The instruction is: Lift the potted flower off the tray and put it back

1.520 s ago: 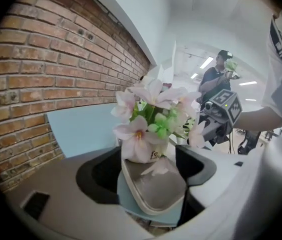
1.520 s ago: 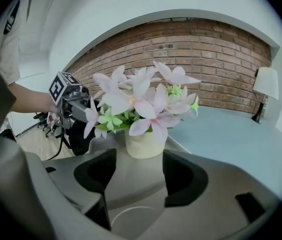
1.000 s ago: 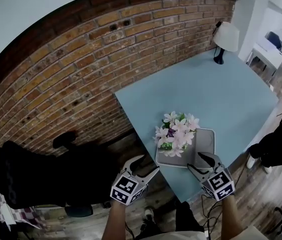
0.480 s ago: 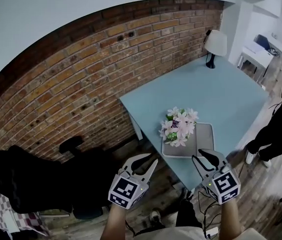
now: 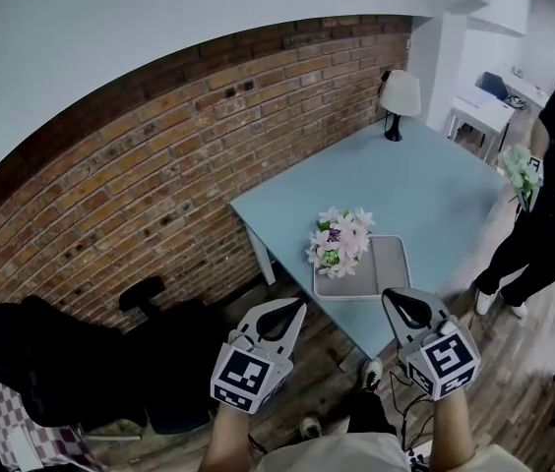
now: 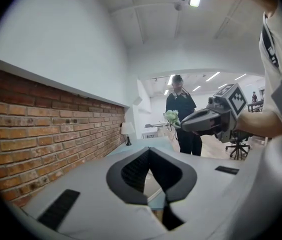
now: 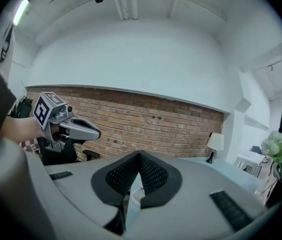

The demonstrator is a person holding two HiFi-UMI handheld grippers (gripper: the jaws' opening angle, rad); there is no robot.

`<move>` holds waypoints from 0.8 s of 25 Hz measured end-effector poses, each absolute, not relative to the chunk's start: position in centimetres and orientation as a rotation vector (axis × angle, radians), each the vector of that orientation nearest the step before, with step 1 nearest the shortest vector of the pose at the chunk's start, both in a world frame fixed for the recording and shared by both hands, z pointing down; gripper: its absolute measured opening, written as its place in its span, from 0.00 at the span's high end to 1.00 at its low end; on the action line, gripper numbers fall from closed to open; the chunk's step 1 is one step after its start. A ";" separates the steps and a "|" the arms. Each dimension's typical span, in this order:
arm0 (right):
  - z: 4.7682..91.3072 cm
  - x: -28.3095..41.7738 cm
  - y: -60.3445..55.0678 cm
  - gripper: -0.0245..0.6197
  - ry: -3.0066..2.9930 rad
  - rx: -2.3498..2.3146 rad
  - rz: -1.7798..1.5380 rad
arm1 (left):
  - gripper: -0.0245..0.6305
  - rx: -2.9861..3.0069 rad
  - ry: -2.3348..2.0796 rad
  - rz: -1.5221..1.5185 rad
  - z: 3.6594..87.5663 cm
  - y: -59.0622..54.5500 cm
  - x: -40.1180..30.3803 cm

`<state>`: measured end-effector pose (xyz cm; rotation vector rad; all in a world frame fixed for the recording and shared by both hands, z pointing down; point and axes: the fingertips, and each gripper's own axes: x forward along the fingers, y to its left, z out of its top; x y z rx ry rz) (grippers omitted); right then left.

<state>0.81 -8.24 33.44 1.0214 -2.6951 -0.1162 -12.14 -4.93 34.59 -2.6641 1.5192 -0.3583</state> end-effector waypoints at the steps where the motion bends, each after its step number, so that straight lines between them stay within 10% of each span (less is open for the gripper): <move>1: 32.9 0.9 -7.8 0.93 -2.699 1.025 -0.124 | 0.93 -2.659 1.512 -0.353 34.1 -4.5 -11.9; 20: 32.2 1.5 -5.1 0.93 -2.712 1.030 -0.140 | 0.93 -2.636 1.485 -0.339 32.6 -2.1 -10.4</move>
